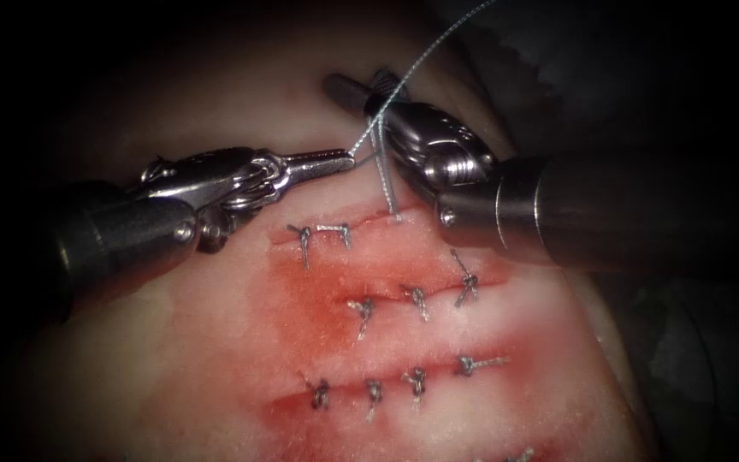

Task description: Wound Closure

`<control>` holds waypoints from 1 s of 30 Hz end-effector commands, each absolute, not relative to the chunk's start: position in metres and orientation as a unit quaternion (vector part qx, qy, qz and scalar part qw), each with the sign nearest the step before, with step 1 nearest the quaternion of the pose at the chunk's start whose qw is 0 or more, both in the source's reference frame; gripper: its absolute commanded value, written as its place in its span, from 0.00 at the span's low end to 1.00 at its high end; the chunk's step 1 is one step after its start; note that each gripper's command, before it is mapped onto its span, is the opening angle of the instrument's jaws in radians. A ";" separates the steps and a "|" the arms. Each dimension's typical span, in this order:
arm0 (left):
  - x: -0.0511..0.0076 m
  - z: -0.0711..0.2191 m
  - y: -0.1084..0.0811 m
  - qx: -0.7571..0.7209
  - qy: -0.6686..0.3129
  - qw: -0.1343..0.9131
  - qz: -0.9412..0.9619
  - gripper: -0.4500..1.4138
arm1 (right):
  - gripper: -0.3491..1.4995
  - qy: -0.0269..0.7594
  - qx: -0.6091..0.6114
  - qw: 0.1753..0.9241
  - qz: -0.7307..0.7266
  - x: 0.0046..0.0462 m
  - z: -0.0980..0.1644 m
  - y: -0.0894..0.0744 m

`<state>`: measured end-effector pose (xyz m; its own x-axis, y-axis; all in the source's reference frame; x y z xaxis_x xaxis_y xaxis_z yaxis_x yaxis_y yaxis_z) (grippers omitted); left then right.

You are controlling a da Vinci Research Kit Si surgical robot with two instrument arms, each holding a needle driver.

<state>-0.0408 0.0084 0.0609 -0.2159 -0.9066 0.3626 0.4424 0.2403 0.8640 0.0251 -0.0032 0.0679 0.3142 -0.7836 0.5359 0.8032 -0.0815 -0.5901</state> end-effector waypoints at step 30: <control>-0.0402 0.073 0.026 0.021 -0.477 0.770 -0.423 0.00 | 0.00 0.130 -0.439 0.564 -0.687 0.0233 0.061 -0.013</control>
<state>-0.0399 0.0250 0.0737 0.1989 -0.6667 0.7183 0.6224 0.6521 0.4330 0.0224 -0.0131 0.0603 0.0129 -0.8900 0.4557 0.6610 -0.3344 -0.6717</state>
